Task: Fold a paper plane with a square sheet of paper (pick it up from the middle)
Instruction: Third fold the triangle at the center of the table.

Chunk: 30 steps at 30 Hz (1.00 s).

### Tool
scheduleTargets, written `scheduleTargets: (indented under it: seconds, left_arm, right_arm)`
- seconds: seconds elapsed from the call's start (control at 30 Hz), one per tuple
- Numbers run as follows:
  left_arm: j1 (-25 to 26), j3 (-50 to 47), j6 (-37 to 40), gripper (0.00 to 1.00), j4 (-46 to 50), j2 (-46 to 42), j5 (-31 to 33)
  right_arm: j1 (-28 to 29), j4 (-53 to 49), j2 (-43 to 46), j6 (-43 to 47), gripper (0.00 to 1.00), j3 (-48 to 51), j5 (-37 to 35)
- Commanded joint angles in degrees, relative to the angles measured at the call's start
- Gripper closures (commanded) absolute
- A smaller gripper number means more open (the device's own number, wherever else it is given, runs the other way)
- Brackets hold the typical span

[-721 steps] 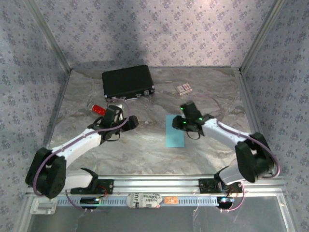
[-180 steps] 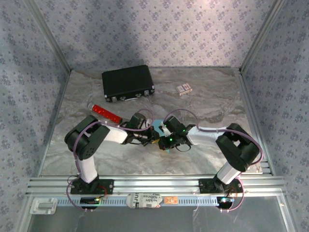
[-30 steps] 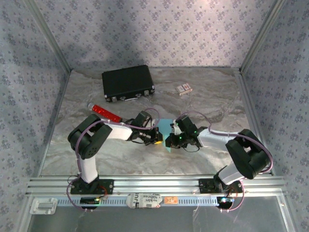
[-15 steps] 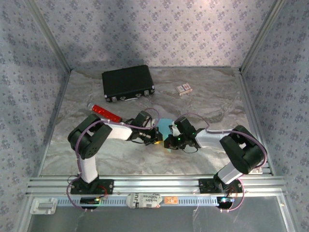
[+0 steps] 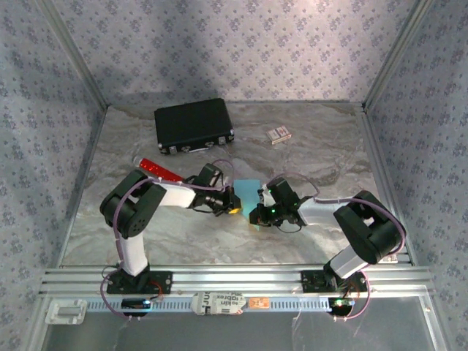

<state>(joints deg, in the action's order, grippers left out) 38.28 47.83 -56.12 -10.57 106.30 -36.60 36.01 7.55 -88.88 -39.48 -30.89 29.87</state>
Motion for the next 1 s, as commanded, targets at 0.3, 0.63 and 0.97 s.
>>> scheduleTargets:
  seconds: [0.3,0.63,0.97]
  left_arm:
    - [-4.38,5.4,5.28,1.0,14.86,2.51,8.85]
    - [-4.55,9.15,5.8,1.0,17.76,0.44,9.44]
    - [-1.1,11.23,7.39,0.95,18.37,-4.0,10.24]
  right_arm:
    - [-0.82,-6.5,-0.21,0.02,0.95,2.69,-1.58]
    - [-0.85,-6.32,-0.03,0.23,0.95,2.46,-1.24]
    - [-0.94,-5.97,-0.58,0.11,0.95,2.04,-1.04]
